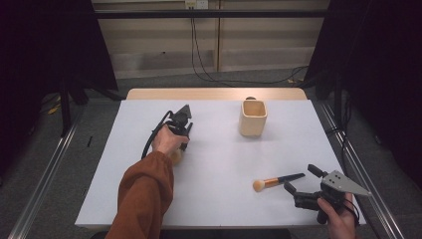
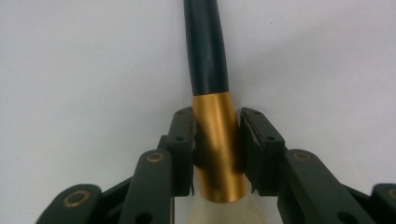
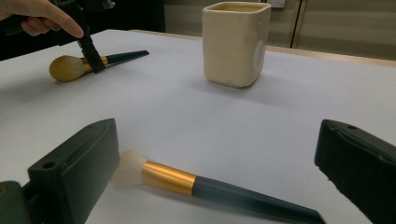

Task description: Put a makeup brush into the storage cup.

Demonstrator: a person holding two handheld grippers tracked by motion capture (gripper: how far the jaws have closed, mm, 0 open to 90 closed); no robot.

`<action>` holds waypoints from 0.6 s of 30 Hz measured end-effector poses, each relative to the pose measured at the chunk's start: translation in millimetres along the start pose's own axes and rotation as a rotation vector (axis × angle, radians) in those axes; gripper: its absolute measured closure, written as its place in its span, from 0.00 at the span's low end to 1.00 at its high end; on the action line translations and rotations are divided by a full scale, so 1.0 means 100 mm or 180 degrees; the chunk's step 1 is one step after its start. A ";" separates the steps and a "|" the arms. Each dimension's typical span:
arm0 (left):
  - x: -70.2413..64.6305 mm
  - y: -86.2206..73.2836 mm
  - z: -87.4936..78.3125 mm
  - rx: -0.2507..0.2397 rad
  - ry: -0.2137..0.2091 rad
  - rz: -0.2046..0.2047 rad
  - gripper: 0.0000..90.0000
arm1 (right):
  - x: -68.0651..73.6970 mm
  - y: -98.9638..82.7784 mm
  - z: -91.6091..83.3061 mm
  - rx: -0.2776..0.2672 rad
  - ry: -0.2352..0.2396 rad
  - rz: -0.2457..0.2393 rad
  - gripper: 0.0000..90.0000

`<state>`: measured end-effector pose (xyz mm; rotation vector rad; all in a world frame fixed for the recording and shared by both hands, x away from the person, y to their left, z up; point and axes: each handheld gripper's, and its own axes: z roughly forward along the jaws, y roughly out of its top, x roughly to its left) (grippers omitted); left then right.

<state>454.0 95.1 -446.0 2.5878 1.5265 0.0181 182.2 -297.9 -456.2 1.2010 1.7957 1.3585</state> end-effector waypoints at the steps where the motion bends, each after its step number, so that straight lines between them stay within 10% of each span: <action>1: 0.01 -0.01 -0.01 0.0000 -0.0019 -0.0028 0.74 | 0.00 0.00 0.00 0.0002 0.0000 0.0004 0.00; 18: 0.20 -0.21 -0.28 -0.0613 -0.0367 -0.0086 0.74 | 0.00 0.00 0.00 -0.0001 -0.0019 -0.0008 0.00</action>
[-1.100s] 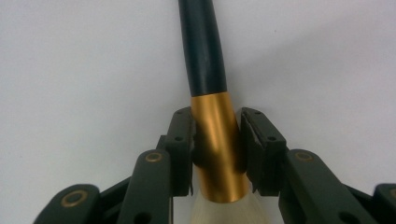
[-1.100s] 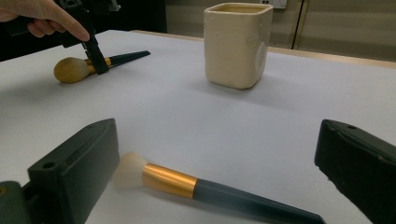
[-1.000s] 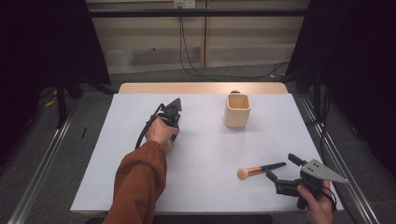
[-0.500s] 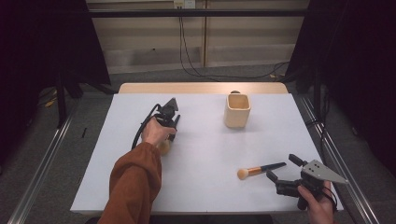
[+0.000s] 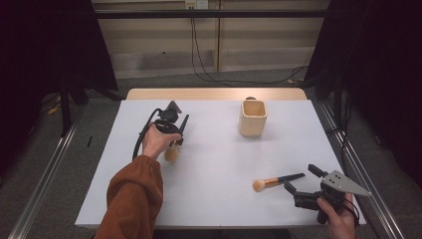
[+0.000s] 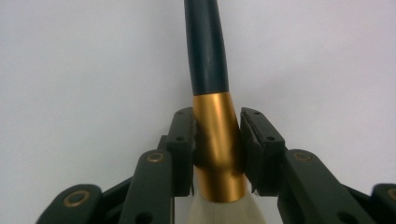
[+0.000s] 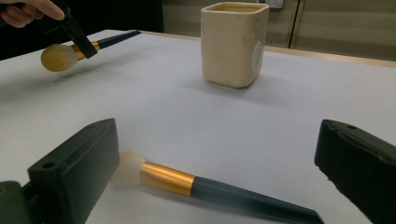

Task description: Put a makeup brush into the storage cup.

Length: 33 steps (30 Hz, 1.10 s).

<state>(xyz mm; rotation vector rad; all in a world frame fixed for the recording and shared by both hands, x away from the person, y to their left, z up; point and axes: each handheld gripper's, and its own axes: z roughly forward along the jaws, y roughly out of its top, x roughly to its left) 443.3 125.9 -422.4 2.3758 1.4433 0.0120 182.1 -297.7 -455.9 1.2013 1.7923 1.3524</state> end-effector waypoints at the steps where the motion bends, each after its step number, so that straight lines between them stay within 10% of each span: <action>1: 0.01 0.00 -0.02 -0.0030 -0.0010 0.0043 0.74 | 0.00 0.00 0.00 0.0000 0.0004 -0.0016 0.00; 28: 0.20 -0.37 -0.34 -0.1229 -0.0334 0.0152 0.74 | 0.00 0.00 -0.01 -0.0039 -0.0018 0.0013 0.00; 33: 0.22 -0.49 -0.36 -0.1640 -0.0347 0.0316 0.74 | 0.00 0.00 -0.01 -0.0040 -0.0009 0.0010 0.00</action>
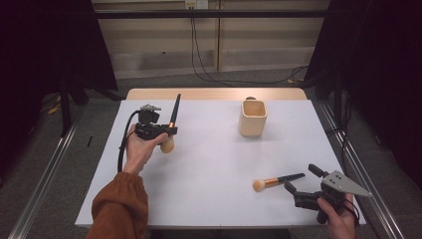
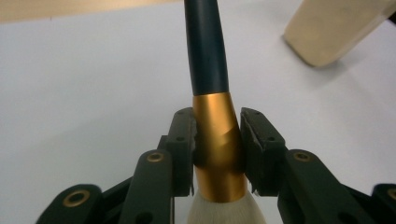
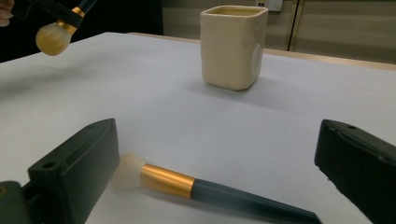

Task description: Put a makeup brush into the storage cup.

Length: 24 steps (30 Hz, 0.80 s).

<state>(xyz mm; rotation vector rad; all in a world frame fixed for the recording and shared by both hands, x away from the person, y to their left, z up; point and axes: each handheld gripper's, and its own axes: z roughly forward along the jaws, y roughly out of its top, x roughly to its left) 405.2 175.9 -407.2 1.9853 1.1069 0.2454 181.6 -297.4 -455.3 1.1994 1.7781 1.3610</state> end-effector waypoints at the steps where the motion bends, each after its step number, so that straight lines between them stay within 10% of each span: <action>1: 0.01 -0.01 -0.01 -0.0044 0.0000 0.0018 0.74 | 0.00 0.00 0.00 0.0001 -0.0001 0.0001 0.00; 18: -0.12 -0.18 -0.24 -0.0653 -0.0369 0.0135 0.74 | 0.00 0.00 0.00 -0.0010 0.0001 0.0016 0.00; 24: -0.22 -0.23 -0.27 -0.0656 -0.0505 0.0201 0.74 | 0.00 0.00 0.00 -0.0011 0.0001 0.0021 0.00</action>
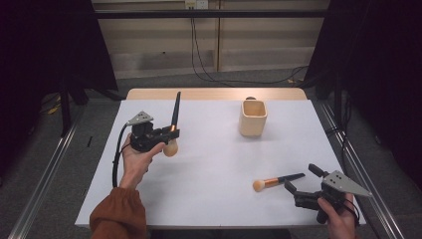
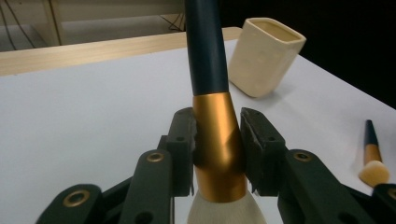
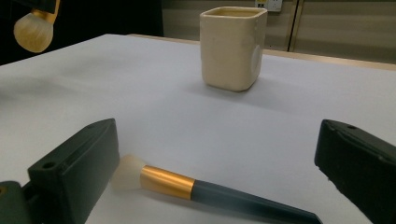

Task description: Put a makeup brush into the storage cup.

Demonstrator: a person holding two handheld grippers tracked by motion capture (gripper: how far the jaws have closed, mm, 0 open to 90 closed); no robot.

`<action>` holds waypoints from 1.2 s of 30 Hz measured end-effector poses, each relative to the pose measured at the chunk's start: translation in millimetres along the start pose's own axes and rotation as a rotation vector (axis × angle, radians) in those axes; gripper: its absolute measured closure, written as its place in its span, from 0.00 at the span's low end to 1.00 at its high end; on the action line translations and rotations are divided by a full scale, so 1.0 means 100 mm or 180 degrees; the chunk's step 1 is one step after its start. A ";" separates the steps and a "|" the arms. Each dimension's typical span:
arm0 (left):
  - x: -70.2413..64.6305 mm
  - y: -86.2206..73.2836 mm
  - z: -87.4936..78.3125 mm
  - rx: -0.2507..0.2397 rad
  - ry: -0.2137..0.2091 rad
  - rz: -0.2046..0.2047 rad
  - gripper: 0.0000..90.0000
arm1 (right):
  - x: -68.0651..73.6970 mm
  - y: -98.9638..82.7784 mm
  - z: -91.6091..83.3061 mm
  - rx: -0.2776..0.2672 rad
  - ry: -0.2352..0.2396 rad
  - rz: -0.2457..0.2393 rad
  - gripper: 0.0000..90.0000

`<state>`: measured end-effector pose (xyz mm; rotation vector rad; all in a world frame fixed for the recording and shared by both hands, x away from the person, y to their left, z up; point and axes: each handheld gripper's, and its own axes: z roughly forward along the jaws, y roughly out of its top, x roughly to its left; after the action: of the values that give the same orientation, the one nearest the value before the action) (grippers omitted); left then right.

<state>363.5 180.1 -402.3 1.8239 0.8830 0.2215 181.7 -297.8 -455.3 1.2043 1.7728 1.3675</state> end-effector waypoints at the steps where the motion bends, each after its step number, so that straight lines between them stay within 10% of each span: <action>1: -0.02 -0.01 0.00 0.0001 -0.0032 0.0011 0.74 | 0.00 0.00 0.00 -0.0001 0.0000 0.0000 0.00; 36: -0.65 -0.08 0.11 0.0391 -0.0997 0.0327 0.74 | 0.02 0.00 0.01 -0.0011 0.0049 0.0005 0.00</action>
<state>318.8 130.6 -398.0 1.9537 0.5949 -0.0559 182.1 -295.8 -455.4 1.1966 1.7796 1.3838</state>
